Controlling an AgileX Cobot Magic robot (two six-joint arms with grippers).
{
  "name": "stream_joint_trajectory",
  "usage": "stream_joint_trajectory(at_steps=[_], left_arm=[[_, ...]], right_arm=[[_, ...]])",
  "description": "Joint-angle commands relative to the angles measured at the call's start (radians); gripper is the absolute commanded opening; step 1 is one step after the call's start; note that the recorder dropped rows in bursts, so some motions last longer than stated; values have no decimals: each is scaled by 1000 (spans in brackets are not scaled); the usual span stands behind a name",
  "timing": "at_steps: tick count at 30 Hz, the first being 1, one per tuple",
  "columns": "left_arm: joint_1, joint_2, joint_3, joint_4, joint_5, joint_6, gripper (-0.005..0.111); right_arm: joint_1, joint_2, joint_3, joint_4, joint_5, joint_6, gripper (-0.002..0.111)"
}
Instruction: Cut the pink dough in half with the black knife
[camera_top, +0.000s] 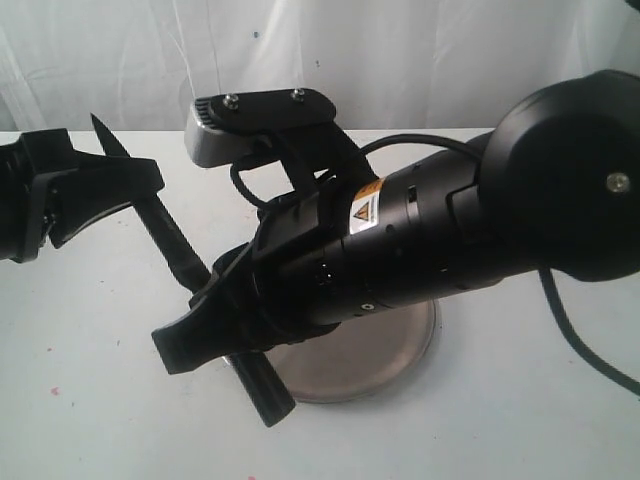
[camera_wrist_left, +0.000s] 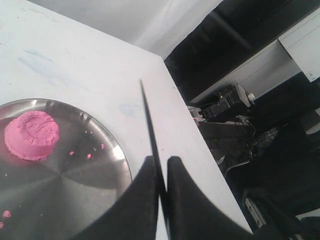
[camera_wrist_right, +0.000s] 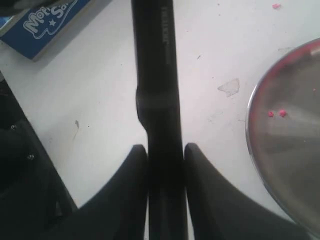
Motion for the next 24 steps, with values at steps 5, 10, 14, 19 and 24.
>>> stream_joint_trajectory(at_steps=[5, 10, 14, 19, 24], left_arm=[[-4, -2, 7, -21, -23, 53, 0], [-4, -2, 7, -21, -15, 118, 0], [-4, -2, 5, -21, -17, 133, 0], [-4, -2, -13, -21, -3, 156, 0], [-4, -2, -22, -21, 4, 160, 0]], right_arm=[[-1, -13, -2, 10, -57, -2, 8], [-1, -13, -2, 10, -76, -4, 8], [-1, -13, -2, 10, -81, -4, 8], [-1, -13, -2, 10, -81, -4, 10], [-1, -13, -2, 10, -81, -4, 31]])
